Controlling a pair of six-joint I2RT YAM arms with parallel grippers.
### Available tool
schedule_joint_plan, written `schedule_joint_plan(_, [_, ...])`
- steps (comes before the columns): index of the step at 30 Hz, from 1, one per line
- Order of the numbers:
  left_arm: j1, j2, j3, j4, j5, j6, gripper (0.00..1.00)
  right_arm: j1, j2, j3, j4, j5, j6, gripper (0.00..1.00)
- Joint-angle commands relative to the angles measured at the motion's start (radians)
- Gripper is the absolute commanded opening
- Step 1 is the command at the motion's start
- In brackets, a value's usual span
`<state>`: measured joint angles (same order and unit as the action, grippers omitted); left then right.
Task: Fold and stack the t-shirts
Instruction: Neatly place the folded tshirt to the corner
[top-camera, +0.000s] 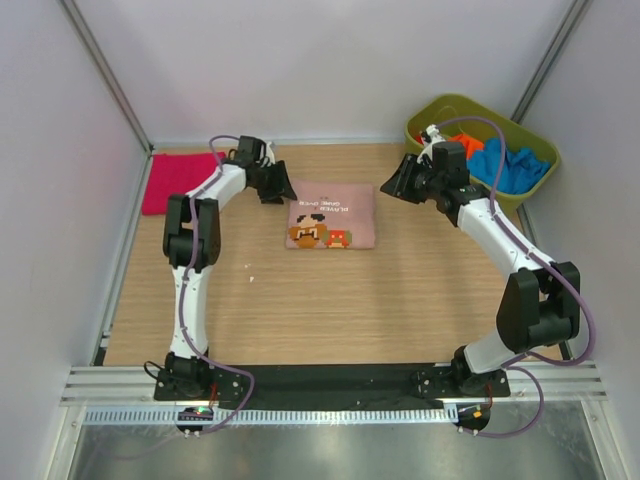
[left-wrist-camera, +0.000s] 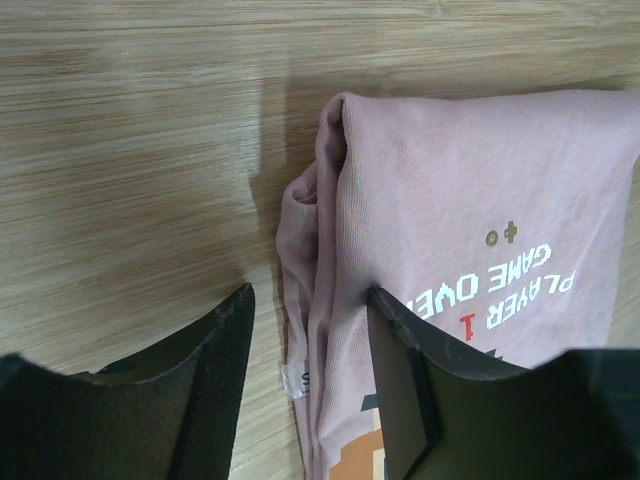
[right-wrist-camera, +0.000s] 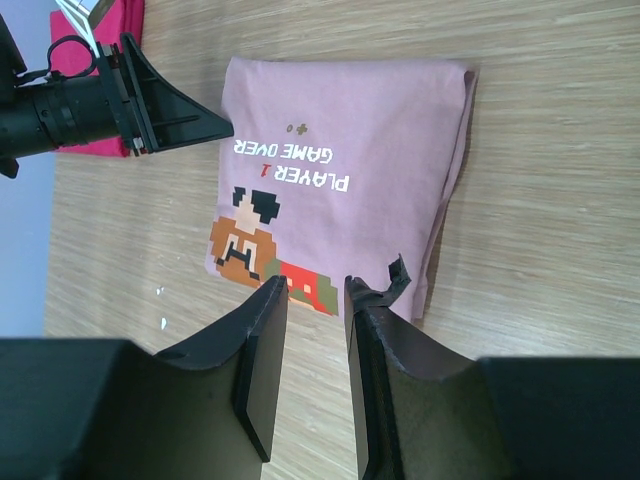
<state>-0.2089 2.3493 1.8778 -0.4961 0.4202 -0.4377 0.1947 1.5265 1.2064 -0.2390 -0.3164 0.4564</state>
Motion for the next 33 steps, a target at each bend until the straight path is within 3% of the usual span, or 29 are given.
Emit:
schedule_joint_plan(1, [-0.011,0.071,-0.012,-0.036,-0.024,0.010,0.50,0.003,-0.042,-0.004,0.033,0.002,-0.008,0.37])
schedule_joint_plan(16, [-0.049,0.071,-0.074,-0.033,-0.060,-0.039,0.44,0.003,-0.057,-0.011,0.032,-0.009,-0.021,0.37])
schedule_joint_plan(19, [-0.055,0.074,-0.066,-0.036,-0.067,-0.052,0.34,0.003,-0.058,-0.014,0.033,-0.010,-0.018,0.37])
schedule_joint_plan(20, [-0.063,0.077,-0.051,-0.041,-0.086,-0.059,0.18,0.005,-0.060,-0.016,0.038,-0.015,-0.018,0.37])
schedule_joint_plan(22, [-0.079,0.079,-0.031,-0.083,-0.136,-0.059,0.00,0.003,-0.061,-0.013,0.037,-0.018,-0.018,0.37])
schedule_joint_plan(33, [-0.090,-0.099,0.170,-0.393,-0.489,0.013,0.00,0.002,-0.106,-0.005,0.001,-0.007,-0.005,0.37])
